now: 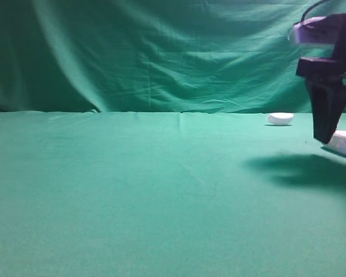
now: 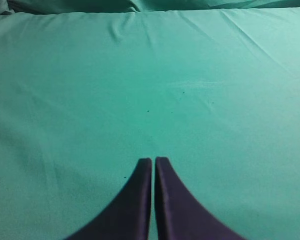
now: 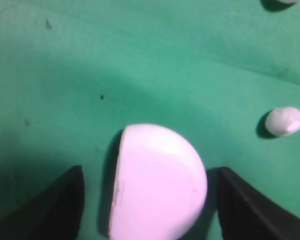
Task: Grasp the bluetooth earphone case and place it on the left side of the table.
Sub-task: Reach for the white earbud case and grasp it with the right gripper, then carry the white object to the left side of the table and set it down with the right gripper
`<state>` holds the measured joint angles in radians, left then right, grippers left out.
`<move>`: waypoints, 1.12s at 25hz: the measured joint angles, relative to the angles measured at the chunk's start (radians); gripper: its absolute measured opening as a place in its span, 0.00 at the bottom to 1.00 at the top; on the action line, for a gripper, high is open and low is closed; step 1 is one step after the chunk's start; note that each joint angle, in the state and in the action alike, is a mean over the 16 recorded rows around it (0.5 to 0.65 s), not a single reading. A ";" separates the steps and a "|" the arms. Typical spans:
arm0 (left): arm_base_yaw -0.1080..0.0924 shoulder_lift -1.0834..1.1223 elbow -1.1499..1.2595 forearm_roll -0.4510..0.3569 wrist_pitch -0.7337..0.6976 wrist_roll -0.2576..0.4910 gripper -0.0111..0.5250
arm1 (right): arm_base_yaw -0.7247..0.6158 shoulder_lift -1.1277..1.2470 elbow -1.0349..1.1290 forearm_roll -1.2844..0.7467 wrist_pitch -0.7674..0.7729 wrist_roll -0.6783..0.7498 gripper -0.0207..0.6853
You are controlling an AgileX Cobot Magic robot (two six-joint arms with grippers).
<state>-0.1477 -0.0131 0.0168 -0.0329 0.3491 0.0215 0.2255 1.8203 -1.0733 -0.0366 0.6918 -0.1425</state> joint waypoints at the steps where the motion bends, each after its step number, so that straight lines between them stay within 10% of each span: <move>1: 0.000 0.000 0.000 0.000 0.000 0.000 0.02 | 0.002 0.001 -0.006 -0.002 0.005 0.000 0.58; 28: 0.000 0.000 0.000 0.000 0.000 0.000 0.02 | 0.636 0.454 -0.961 0.066 0.113 0.003 0.49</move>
<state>-0.1477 -0.0131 0.0168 -0.0329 0.3491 0.0215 0.8619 2.2744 -2.0344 0.0294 0.8049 -0.1398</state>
